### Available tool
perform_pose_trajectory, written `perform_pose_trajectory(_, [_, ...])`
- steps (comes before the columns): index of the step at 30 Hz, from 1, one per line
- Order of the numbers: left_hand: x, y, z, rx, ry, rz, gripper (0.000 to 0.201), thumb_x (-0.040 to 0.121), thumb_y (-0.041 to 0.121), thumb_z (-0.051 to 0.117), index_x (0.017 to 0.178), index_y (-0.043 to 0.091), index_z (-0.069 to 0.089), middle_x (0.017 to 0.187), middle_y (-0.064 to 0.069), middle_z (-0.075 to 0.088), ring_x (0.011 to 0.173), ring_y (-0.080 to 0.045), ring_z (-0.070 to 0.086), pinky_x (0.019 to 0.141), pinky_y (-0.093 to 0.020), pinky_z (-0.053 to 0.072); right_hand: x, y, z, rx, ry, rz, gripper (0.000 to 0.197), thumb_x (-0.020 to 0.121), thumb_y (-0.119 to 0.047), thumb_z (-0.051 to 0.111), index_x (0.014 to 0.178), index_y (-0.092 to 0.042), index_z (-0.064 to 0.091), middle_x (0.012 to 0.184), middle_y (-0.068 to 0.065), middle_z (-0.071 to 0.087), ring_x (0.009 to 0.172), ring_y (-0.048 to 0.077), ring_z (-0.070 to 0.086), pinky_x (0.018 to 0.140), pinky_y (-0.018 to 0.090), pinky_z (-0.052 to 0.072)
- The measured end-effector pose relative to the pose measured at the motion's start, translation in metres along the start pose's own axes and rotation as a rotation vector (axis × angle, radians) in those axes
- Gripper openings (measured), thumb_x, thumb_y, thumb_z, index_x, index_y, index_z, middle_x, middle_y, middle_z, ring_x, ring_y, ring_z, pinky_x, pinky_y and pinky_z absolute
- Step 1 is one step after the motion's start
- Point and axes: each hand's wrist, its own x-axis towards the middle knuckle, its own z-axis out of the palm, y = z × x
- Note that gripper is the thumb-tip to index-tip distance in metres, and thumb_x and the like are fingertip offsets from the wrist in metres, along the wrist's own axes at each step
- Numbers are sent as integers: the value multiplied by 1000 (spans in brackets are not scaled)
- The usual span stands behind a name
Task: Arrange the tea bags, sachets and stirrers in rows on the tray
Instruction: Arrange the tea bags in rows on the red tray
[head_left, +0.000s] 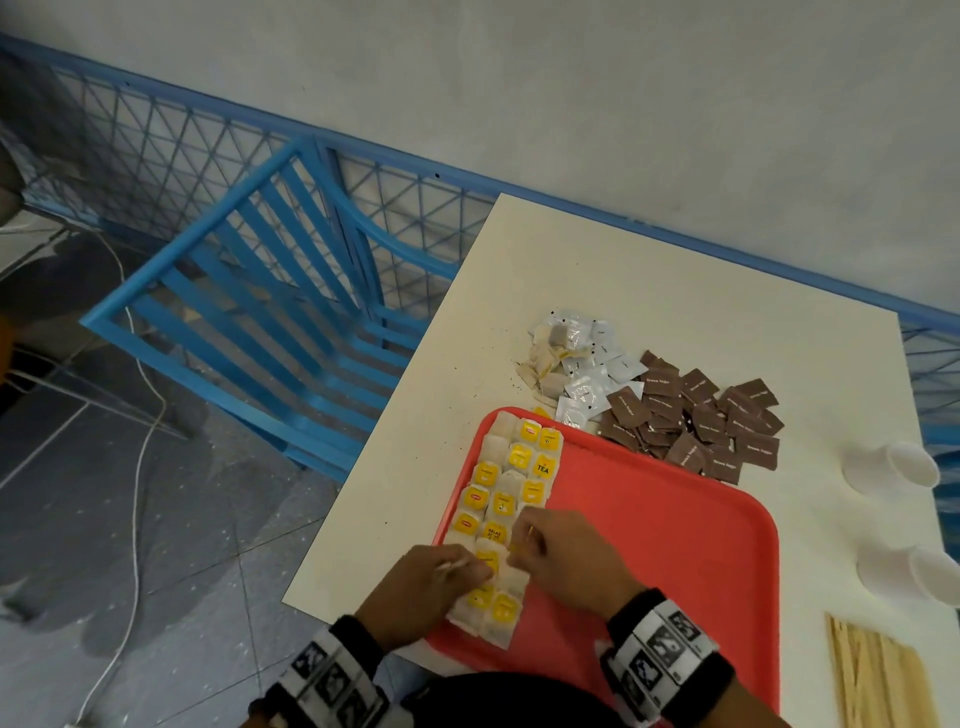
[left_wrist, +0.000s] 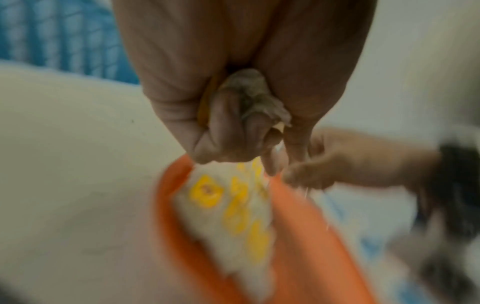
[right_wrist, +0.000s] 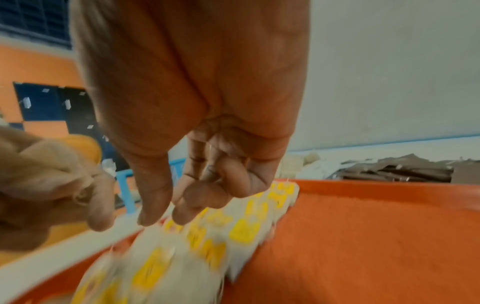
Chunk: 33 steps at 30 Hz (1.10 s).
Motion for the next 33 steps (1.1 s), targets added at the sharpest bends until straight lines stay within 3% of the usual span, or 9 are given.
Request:
perform_pose_trajectory(2, [4, 21, -6, -290, -94, -86, 44, 95, 45, 57, 100, 5, 73, 56, 3, 47, 45, -13, 41, 43, -23, 35, -4, -13, -24, 94, 100, -48, 10, 85, -29, 73, 86, -26, 64, 66, -11, 58, 64, 4, 55, 61, 22, 45])
perform_pose_trajectory(6, [12, 52, -10, -611, -330, -135, 26, 90, 29, 64, 101, 6, 69, 60, 0, 38, 46, -10, 29, 41, -16, 20, -18, -47, -69, 211, 213, -187, 6, 88, -28, 72, 92, -24, 73, 77, -10, 67, 67, 11, 59, 60, 18, 44])
perform_pose_trajectory(11, [15, 81, -4, -591, -442, -114, 23, 88, 19, 63, 70, 9, 52, 52, 0, 40, 39, -8, 31, 41, -18, 21, -30, -65, -92, 127, 107, -302, 14, 87, -36, 72, 96, -26, 73, 86, -10, 65, 72, 8, 57, 65, 17, 45])
perform_pose_trajectory(14, [14, 89, 0, -503, -473, -55, 19, 88, 20, 66, 85, 4, 55, 49, 1, 43, 38, -8, 33, 42, -20, 20, -33, -64, -96, 195, 130, -276, 10, 87, -33, 73, 81, -24, 73, 77, -9, 68, 66, 6, 58, 62, 17, 44])
perform_pose_trajectory(21, [15, 79, 1, -189, -407, 24, 18, 98, 21, 57, 100, 8, 69, 52, 6, 46, 42, -9, 35, 44, -24, 24, -42, -47, -125, 409, 197, -195, 11, 88, -28, 72, 82, -18, 73, 73, -2, 71, 61, 4, 55, 62, 20, 47])
perform_pose_trajectory(25, [24, 68, -1, -1, -45, 28, 15, 88, 36, 71, 96, 24, 71, 65, 2, 53, 55, -14, 44, 54, -30, 38, -39, -38, -134, 168, 277, -164, 15, 87, -29, 73, 76, -19, 71, 62, -4, 64, 53, 2, 51, 56, 12, 39])
perform_pose_trajectory(27, [27, 70, -5, -46, 49, 154, 33, 81, 47, 76, 112, 36, 66, 67, 1, 48, 63, -12, 44, 64, -30, 43, -37, -35, -135, 85, 251, -176, 16, 88, -31, 73, 75, -21, 70, 62, -4, 64, 56, 5, 54, 56, 13, 40])
perform_pose_trajectory(30, [33, 82, -6, -55, 34, 322, 44, 82, 37, 78, 123, 36, 61, 57, 11, 45, 59, -6, 40, 67, -19, 42, -34, -36, -131, 66, 179, -200, 14, 87, -33, 72, 78, -23, 71, 66, -6, 67, 61, 8, 59, 59, 20, 44])
perform_pose_trajectory(33, [36, 82, 4, 43, 27, 402, 5, 87, 38, 73, 88, 35, 69, 59, 17, 49, 61, -2, 42, 65, -22, 38, -33, -38, -119, 127, 141, -203, 13, 87, -30, 73, 78, -21, 71, 65, -8, 64, 58, 3, 55, 57, 16, 43])
